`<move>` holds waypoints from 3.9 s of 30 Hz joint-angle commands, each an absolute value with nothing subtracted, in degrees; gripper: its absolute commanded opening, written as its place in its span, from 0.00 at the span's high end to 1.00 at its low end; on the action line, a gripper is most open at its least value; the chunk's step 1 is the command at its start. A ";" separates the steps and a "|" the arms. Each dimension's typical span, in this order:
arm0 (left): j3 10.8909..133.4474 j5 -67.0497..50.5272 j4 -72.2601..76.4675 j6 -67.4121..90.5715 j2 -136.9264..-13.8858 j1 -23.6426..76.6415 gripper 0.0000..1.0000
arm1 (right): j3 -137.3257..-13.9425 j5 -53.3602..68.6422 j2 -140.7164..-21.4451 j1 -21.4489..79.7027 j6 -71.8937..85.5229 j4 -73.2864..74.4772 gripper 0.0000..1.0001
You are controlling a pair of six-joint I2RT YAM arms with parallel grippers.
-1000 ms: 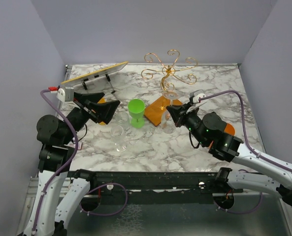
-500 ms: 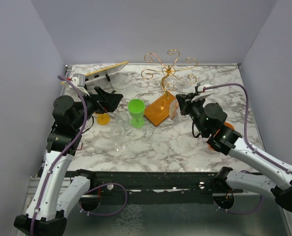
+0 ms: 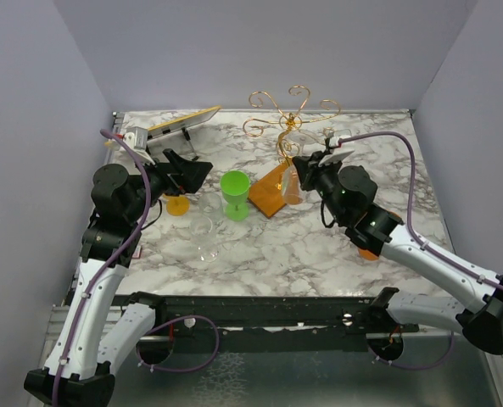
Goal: Place the wine glass upside down on the wine glass rack
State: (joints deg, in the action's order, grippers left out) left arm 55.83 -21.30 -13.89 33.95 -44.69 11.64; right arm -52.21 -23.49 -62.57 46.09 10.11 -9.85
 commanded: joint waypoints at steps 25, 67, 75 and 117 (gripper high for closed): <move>55.20 -21.09 -15.47 34.87 -44.79 11.60 0.01 | -54.70 -4.94 -64.47 44.98 7.97 -14.39 1.00; 55.34 -21.64 -15.68 34.77 -46.00 11.65 0.01 | -46.33 -16.20 -64.71 45.00 4.71 -19.97 0.63; 55.88 -22.22 -16.04 34.63 -46.69 11.60 0.01 | -45.63 -16.48 -62.48 45.04 5.85 -20.16 0.47; 69.10 -0.41 -30.73 26.86 -80.72 24.02 0.44 | -48.19 -18.99 -38.14 44.98 15.74 9.67 0.36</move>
